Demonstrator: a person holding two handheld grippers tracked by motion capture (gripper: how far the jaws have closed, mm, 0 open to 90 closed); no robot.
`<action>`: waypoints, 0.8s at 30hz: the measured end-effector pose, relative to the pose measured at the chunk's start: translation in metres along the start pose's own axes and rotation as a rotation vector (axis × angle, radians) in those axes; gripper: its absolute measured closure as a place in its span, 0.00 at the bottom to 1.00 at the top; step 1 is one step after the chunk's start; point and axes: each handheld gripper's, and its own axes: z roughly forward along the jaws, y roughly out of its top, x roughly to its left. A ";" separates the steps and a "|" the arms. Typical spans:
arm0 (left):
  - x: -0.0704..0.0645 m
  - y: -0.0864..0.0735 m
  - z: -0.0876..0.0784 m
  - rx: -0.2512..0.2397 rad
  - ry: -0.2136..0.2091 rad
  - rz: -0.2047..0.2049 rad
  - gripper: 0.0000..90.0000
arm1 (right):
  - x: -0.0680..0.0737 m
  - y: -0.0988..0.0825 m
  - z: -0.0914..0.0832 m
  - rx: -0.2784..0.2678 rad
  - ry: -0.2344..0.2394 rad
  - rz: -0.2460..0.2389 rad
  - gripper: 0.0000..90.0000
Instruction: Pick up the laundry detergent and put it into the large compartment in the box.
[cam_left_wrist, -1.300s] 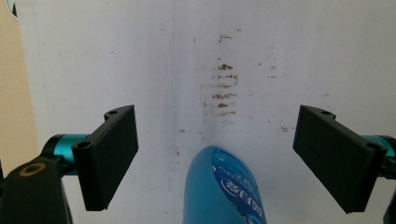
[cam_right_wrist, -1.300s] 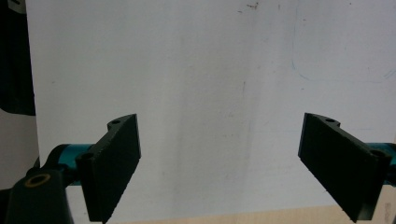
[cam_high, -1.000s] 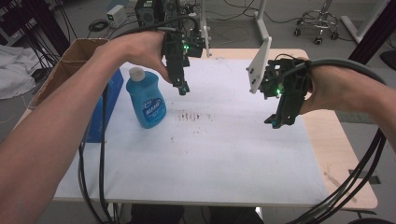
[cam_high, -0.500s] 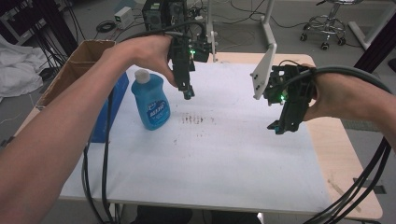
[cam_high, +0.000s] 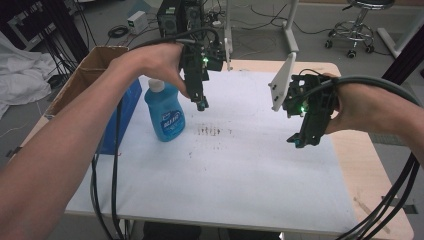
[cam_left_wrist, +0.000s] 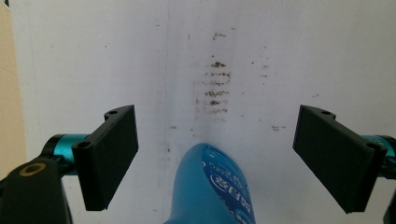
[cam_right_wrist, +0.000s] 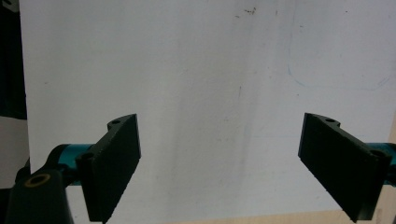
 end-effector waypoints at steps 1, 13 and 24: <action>0.000 -0.001 -0.001 -0.003 0.002 -0.005 0.16 | 0.000 0.000 -0.001 0.000 -0.003 -0.002 0.14; 0.003 -0.027 -0.018 0.031 0.054 -0.192 0.16 | 0.003 0.002 -0.004 0.003 -0.010 -0.009 0.13; 0.005 -0.050 -0.023 0.043 0.071 -0.465 0.16 | 0.003 0.006 -0.003 0.002 -0.009 -0.023 0.14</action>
